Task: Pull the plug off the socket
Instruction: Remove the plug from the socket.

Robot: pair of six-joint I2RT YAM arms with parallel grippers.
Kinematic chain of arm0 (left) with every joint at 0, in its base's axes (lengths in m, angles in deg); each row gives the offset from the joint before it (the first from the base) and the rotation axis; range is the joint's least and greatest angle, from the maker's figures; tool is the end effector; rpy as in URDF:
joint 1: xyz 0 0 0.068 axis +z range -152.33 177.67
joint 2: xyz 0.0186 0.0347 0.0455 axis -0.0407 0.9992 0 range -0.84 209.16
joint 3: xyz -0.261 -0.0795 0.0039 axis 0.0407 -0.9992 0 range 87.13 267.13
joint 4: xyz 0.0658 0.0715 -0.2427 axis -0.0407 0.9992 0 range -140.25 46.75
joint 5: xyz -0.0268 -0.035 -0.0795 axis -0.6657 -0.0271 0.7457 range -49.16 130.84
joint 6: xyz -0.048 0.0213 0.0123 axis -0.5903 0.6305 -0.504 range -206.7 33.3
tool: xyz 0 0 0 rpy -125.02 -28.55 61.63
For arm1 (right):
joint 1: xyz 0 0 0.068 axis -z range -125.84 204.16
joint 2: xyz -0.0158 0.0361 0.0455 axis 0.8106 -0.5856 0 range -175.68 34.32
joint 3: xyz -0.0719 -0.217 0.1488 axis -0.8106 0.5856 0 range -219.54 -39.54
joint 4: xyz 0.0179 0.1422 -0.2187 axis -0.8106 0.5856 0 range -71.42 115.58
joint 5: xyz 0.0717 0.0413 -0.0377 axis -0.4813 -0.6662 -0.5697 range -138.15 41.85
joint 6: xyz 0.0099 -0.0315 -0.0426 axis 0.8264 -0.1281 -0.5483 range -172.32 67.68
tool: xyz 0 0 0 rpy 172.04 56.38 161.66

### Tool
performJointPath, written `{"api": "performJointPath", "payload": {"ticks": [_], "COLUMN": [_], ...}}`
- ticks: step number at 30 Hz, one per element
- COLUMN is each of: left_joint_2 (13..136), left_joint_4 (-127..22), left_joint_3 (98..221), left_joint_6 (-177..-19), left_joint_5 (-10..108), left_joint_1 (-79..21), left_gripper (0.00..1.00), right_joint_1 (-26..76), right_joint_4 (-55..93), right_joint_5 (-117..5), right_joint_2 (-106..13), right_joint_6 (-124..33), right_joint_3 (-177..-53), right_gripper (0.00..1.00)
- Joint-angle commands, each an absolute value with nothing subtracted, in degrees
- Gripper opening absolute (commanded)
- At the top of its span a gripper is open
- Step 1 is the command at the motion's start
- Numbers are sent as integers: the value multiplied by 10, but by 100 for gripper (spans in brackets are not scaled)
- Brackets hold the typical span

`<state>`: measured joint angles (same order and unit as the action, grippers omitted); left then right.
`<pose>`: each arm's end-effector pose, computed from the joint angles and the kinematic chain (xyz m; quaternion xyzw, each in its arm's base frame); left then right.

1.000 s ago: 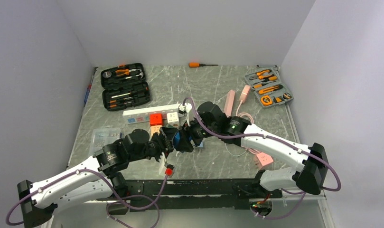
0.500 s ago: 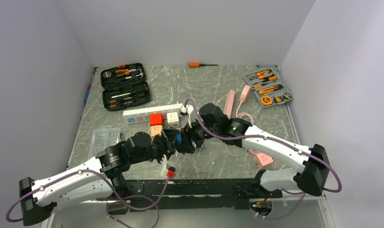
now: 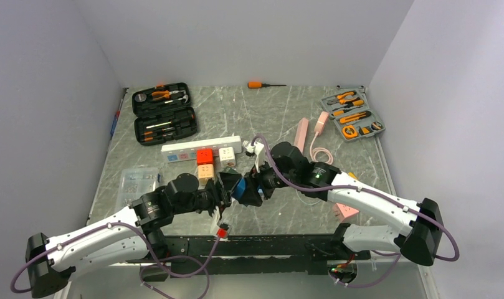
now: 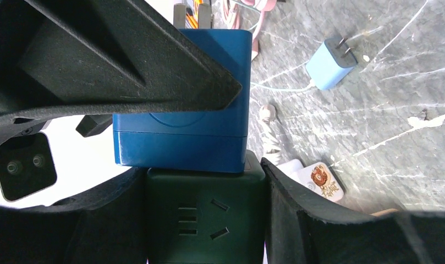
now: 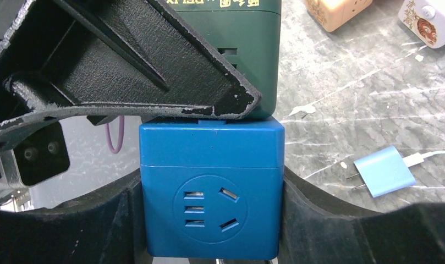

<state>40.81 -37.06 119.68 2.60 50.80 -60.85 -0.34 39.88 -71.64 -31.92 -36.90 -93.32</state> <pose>0.0861 -0.1524 0.2681 0.8083 0.1828 0.0778 0.5542 0.1363 0.2154 0.3016 -0.3792 0.7816 0.4116 0.2754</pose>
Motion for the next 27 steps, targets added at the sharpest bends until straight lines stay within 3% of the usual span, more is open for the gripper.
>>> {"api": "performJointPath", "payload": {"ticks": [1, 16, 27], "left_joint_2": [384, 379, 431], "left_joint_4": [-305, -290, -273], "left_joint_3": [1168, 1143, 1133], "left_joint_6": [78, 134, 154], "left_joint_5": [413, 450, 410], "left_joint_1": [-566, -462, -408], "left_gripper": [0, 0, 0], "right_joint_1": [1, 1, 1], "right_joint_4": [497, 558, 594], "right_joint_5": [-775, -773, -744], "right_joint_2": [-257, -221, -182], "right_joint_6": [-334, -341, -328], "right_joint_3": [-928, -913, -906], "right_gripper": [0, 0, 0]}}
